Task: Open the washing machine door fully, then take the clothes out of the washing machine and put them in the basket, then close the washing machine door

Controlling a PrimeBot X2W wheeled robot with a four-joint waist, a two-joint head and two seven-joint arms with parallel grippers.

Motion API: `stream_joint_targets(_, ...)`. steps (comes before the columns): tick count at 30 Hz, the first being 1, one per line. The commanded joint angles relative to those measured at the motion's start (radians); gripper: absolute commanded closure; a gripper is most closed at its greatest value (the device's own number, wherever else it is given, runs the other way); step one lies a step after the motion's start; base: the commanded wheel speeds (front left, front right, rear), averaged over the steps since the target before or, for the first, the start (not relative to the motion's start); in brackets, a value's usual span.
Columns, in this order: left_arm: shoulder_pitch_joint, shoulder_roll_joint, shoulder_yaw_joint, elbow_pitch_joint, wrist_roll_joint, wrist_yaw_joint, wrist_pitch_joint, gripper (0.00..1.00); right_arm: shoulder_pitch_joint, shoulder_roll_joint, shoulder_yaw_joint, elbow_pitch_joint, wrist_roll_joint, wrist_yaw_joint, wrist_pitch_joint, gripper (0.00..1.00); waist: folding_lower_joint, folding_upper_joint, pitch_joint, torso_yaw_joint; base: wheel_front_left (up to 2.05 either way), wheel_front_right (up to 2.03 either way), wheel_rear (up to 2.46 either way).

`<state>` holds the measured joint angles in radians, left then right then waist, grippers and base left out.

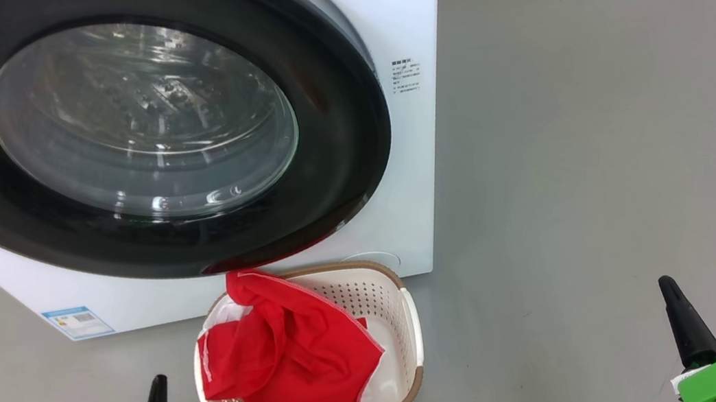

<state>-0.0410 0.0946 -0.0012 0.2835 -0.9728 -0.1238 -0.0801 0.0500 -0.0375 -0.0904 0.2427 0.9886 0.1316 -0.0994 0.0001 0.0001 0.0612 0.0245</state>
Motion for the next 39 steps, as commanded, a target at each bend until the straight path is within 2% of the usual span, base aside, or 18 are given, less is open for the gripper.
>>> stream_joint_targets(1, -0.036, 0.007, 0.027, -0.027, -0.033, -0.004, 0.007, 1.0, -0.053, -0.02, 0.009, -0.02, 0.034, 0.0, 0.008, 1.0, -0.0001, -0.0001, -0.002, -0.001, 0.0, 0.0, 0.0)
stream_joint_targets(39, -0.055, -0.019, 0.074, -0.034, -0.415, -0.006, 0.117, 1.0, -0.116, -0.03, 0.009, -0.008, 0.416, -0.001, 0.119, 1.0, -0.0001, -0.0001, -0.037, -0.016, 0.0, 0.0, 0.0)
